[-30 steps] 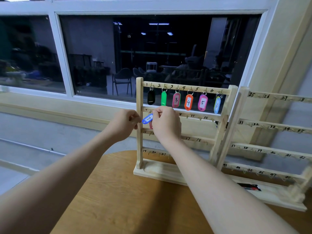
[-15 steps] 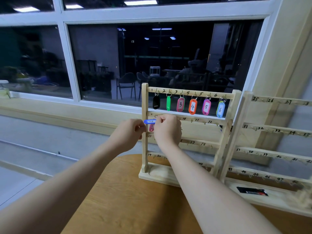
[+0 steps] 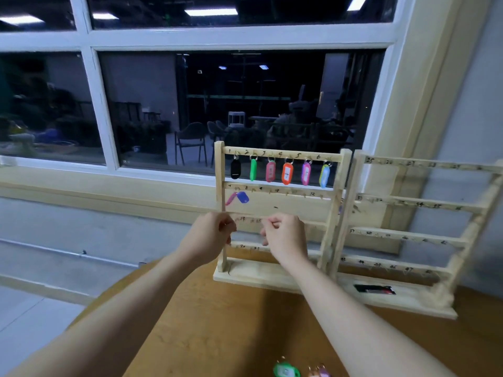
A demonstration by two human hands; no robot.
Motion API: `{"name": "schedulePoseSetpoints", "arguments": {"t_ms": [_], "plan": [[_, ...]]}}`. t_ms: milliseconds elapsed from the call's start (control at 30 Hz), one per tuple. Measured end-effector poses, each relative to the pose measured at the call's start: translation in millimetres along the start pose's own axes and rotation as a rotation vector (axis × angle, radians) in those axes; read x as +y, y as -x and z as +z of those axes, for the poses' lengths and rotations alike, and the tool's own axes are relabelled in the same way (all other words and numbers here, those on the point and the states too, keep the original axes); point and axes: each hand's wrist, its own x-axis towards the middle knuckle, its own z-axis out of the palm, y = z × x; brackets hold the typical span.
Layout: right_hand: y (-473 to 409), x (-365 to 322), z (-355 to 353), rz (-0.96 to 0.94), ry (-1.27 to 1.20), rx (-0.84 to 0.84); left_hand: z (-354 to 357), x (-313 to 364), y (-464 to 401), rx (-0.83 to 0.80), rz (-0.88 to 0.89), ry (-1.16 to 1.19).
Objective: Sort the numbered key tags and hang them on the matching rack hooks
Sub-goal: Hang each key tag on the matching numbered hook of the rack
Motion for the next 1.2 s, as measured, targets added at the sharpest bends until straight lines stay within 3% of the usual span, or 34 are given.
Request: {"name": "schedulePoseSetpoints", "arguments": {"t_ms": [233, 467, 667, 1000, 1200], "plan": [[97.5, 68.6, -117.1, 0.236, -0.144, 0.010, 74.7, 70.0, 64.4, -0.209, 0.055, 0.025], [202.2, 136.1, -249.8, 0.335, -0.028, 0.240, 160.9, 158.2, 146.0, -0.357, 0.160, 0.166], [235.5, 202.1, -333.0, 0.401, 0.200, 0.302, 234.7, 212.4, 160.3, -0.527, 0.221, 0.132], [186.9, 283.7, -351.2, 0.528, 0.423, 0.205, 355.5, 279.2, 115.3, -0.799, 0.276, 0.114], [161.8, 308.1, -351.1, 0.556, 0.582, 0.161, 408.8, 303.1, 103.9, -0.758, 0.199, 0.174]]}}
